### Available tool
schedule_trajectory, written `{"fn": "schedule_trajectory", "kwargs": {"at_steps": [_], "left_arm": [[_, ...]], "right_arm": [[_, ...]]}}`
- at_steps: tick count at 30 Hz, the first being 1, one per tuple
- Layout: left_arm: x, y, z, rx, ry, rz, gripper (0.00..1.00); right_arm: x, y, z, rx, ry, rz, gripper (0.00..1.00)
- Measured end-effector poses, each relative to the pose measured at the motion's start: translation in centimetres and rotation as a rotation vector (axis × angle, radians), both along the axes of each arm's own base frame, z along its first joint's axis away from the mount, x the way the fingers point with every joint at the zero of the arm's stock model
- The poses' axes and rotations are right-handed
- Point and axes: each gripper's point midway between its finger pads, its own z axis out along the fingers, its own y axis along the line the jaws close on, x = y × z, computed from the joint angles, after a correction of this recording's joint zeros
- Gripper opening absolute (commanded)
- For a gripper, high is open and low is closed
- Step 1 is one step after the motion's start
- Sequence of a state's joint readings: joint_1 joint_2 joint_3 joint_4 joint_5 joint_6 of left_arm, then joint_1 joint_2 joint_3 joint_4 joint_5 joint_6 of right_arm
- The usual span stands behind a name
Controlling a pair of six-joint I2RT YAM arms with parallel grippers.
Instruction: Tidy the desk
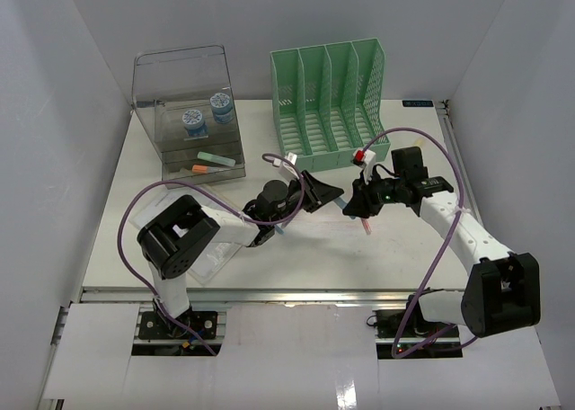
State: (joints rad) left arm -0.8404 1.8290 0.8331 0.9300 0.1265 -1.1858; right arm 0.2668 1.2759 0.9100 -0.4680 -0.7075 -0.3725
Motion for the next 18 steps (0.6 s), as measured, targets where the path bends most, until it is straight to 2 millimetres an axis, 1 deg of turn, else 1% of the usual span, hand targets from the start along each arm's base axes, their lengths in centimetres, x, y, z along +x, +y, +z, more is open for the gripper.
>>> {"fn": "schedule_trajectory", "kwargs": {"at_steps": [1, 2, 4, 5, 6, 7, 10, 12, 14, 15, 16, 18], "left_arm": [[0.0, 0.1, -0.3, 0.008, 0.005, 0.002, 0.12], [0.0, 0.1, -0.5, 0.013, 0.008, 0.004, 0.08], [0.0, 0.2, -0.7, 0.022, 0.008, 0.006, 0.03], [0.0, 0.2, -0.8, 0.027, 0.009, 0.007, 0.02], [0.0, 0.2, -1.0, 0.038, 0.008, 0.008, 0.02], [0.0, 0.3, -1.2, 0.051, 0.007, 0.009, 0.01], [0.0, 1.1, -2.1, 0.125, 0.003, 0.027, 0.00], [0.0, 2.3, -2.3, 0.182, -0.002, 0.056, 0.00], [0.1, 4.2, -1.9, 0.221, -0.002, 0.099, 0.00], [0.3, 5.7, -1.3, 0.227, 0.002, 0.132, 0.00], [0.6, 7.7, -0.7, 0.229, 0.007, 0.176, 0.00], [2.2, 12.9, 0.8, 0.204, 0.018, 0.307, 0.00]], "right_arm": [[0.0, 0.0, -0.1, -0.002, 0.000, -0.001, 0.26], [0.1, -0.1, -0.1, -0.005, 0.002, -0.003, 0.34], [0.1, -0.1, -0.3, -0.008, 0.007, -0.004, 0.57], [0.1, -0.1, -0.4, -0.010, 0.008, -0.003, 0.66], [0.1, -0.1, -0.5, -0.013, 0.007, -0.002, 0.75], [0.1, -0.1, -0.5, -0.016, 0.004, -0.001, 0.79], [0.2, -0.3, -0.7, -0.032, -0.019, 0.010, 0.86], [0.3, -0.5, -0.7, -0.043, -0.038, 0.016, 0.88], [0.3, -0.8, -0.4, -0.050, -0.066, 0.018, 0.89], [0.3, -1.0, -0.3, -0.050, -0.080, 0.016, 0.89], [0.2, -1.2, 0.0, -0.049, -0.096, 0.014, 0.89], [0.0, -1.7, 0.4, -0.042, -0.121, 0.008, 0.89]]}}
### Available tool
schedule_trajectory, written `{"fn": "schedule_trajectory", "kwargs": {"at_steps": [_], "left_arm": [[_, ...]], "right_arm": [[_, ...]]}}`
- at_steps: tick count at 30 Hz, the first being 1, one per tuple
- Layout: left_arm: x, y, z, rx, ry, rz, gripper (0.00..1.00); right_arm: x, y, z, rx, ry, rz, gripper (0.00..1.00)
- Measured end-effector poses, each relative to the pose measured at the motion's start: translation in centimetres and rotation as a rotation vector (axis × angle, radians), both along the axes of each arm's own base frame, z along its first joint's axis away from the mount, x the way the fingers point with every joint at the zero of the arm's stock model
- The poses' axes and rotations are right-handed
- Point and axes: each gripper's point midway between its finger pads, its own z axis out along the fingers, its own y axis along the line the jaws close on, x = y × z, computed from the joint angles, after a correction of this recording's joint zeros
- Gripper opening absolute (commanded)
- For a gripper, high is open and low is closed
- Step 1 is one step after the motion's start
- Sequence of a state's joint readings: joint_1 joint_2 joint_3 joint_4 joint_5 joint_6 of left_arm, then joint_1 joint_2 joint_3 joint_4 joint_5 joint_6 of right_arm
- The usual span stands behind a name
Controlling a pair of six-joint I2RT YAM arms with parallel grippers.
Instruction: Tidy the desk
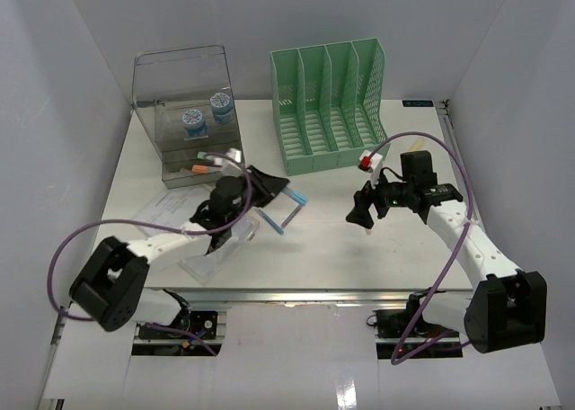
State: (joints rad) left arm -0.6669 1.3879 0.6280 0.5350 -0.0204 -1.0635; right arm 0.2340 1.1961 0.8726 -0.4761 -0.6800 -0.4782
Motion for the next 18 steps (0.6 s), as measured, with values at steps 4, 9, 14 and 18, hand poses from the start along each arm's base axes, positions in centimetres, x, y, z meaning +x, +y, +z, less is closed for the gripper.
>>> {"fn": "schedule_trajectory", "kwargs": {"at_steps": [4, 9, 14, 18], "left_arm": [[2.6, 11.1, 1.6, -0.079, 0.014, 0.303, 0.00], [4.7, 21.3, 2.1, -0.185, 0.074, 0.615, 0.00], [7.2, 25.3, -1.1, -0.248, 0.230, 0.745, 0.04], [9.2, 27.1, -2.6, -0.261, 0.303, 0.803, 0.46]], "right_arm": [[-0.2, -0.5, 0.1, 0.018, -0.017, -0.007, 0.89], [-0.8, -1.0, -1.2, 0.016, 0.023, -0.016, 0.89], [-0.7, -1.2, -1.2, 0.019, 0.022, -0.023, 0.89], [-0.3, -1.9, -1.2, 0.011, 0.024, -0.057, 0.89]]}}
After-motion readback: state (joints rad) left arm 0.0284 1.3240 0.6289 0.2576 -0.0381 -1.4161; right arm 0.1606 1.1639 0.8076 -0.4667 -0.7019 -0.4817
